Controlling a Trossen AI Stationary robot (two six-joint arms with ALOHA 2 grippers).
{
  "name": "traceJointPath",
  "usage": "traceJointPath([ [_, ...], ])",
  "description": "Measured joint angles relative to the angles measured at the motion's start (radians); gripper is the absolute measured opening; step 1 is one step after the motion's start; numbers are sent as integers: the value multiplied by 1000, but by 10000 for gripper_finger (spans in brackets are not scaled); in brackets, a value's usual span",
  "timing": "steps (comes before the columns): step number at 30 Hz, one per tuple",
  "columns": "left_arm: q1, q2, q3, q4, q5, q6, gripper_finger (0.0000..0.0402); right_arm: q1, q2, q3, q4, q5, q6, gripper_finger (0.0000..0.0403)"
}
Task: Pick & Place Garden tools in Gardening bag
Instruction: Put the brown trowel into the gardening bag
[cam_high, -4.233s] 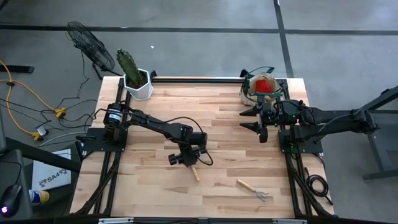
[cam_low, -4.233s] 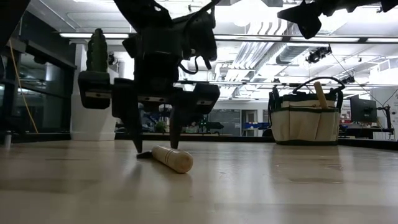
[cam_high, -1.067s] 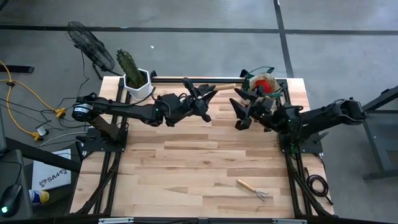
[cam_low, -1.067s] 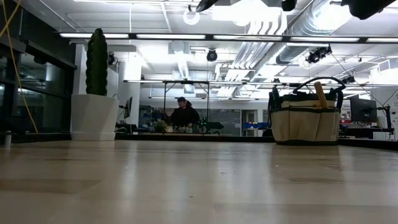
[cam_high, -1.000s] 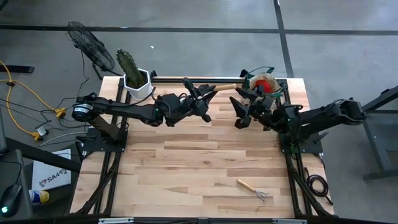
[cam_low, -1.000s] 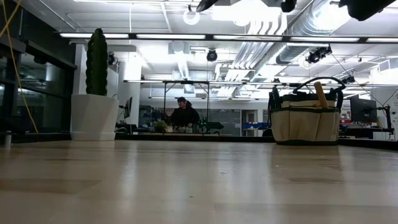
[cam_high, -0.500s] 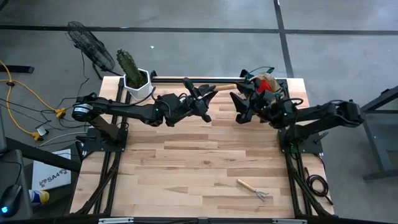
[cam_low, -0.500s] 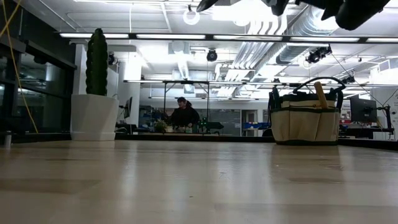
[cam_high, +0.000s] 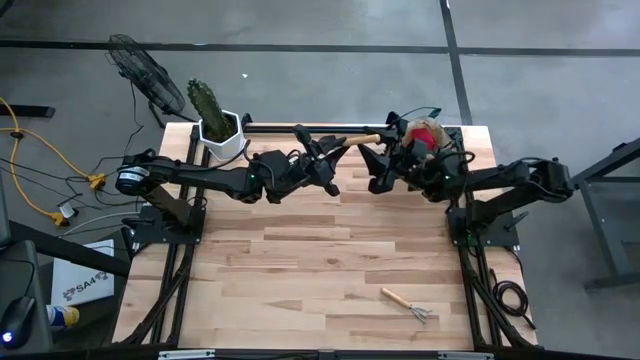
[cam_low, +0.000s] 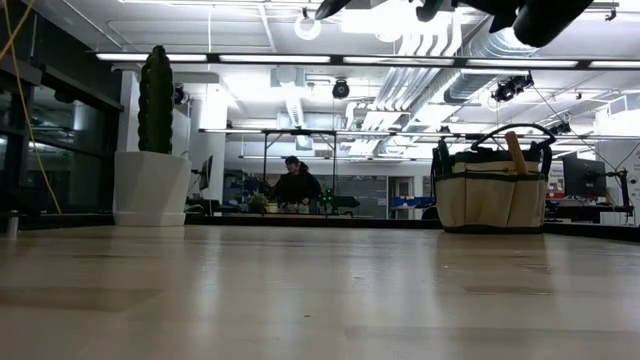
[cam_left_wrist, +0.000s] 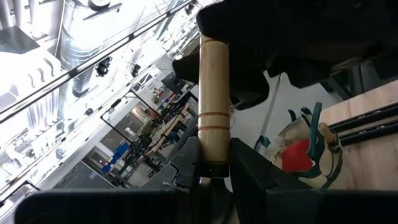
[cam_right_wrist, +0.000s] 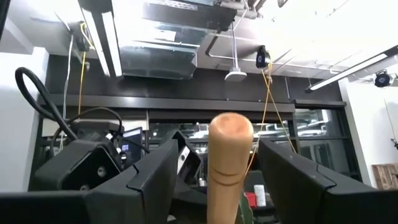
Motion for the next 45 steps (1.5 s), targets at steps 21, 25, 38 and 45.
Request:
traceJointPath([
  [21, 0, 0, 0, 1, -30, 6, 52, 2, -10, 0, -17, 5, -29, 103],
  [25, 0, 0, 0, -1, -30, 6, 52, 2, -10, 0, -16, 6, -34, 78],
  [38, 0, 0, 0, -19, -32, 6, 52, 2, -10, 0, -26, 31, -53, 62],
  [45, 0, 0, 0, -30, -32, 6, 113, 2, -10, 0, -32, 32, -72, 62],
])
